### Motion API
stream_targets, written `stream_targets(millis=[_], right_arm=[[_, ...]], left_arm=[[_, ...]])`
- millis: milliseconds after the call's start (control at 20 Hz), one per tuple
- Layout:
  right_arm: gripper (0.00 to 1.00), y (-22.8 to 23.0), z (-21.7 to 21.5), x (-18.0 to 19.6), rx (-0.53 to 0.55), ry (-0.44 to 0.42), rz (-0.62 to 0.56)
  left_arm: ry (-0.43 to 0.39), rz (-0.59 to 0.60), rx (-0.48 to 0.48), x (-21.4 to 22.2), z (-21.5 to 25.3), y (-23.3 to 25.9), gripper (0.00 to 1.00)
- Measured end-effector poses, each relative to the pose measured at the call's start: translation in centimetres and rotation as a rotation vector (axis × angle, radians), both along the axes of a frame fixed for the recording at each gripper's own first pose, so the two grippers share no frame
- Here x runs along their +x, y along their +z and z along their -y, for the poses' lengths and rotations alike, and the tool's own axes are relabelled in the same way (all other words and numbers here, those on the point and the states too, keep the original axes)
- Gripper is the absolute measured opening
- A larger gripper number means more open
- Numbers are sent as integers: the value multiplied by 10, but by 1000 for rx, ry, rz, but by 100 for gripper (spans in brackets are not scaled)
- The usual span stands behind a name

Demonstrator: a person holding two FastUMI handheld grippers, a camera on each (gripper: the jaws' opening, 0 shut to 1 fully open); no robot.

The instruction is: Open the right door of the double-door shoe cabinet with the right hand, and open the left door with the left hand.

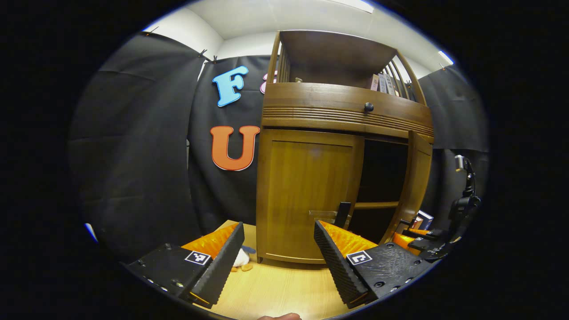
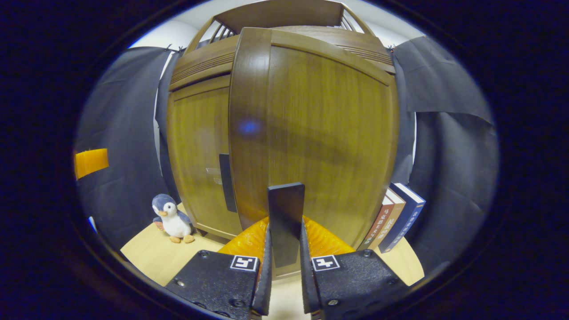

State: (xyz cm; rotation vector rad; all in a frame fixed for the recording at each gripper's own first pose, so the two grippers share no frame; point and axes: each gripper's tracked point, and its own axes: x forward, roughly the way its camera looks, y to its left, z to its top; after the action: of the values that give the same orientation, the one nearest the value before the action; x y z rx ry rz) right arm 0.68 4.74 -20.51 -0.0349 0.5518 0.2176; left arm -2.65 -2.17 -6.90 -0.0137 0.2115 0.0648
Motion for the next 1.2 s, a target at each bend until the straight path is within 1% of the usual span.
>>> stream_targets(millis=[50, 250, 450, 500, 550, 650, 700, 850, 950, 1050, 1200], right_arm=[[30, 2, 5, -4, 2, -4, -3], [29, 7, 24, -19, 5, -19, -12], [27, 11, 48, -35, -5, -58, -22], [27, 15, 55, -40, 3, -73, -27], [25, 18, 62, -43, 9, -91, -33], [23, 18, 78, -50, -1, -131, -34], [22, 19, 87, -53, -10, -150, -32], [18, 24, 110, -61, -37, -221, -41], [16, 29, 120, -64, -29, -258, -37], [13, 32, 128, -68, -25, -280, -33], [13, 38, 137, -78, -47, -298, -28]], left_arm=[[-10, -1, 3, 2, 4, -1, 95], [-67, -9, 5, 14, 27, -3, 95], [-131, -11, 10, 26, 59, -7, 95], [-148, -13, 11, 27, 67, -9, 95], [-162, -17, 12, 28, 74, -11, 100], [-187, -24, 15, 35, 82, -16, 100], [-198, -26, 16, 36, 88, -17, 95], [-226, -29, 22, 41, 102, -19, 95], [-241, -33, 29, 45, 110, -23, 95], [-252, -39, 34, 48, 116, -25, 95], [-270, -49, 37, 53, 127, -31, 95]])
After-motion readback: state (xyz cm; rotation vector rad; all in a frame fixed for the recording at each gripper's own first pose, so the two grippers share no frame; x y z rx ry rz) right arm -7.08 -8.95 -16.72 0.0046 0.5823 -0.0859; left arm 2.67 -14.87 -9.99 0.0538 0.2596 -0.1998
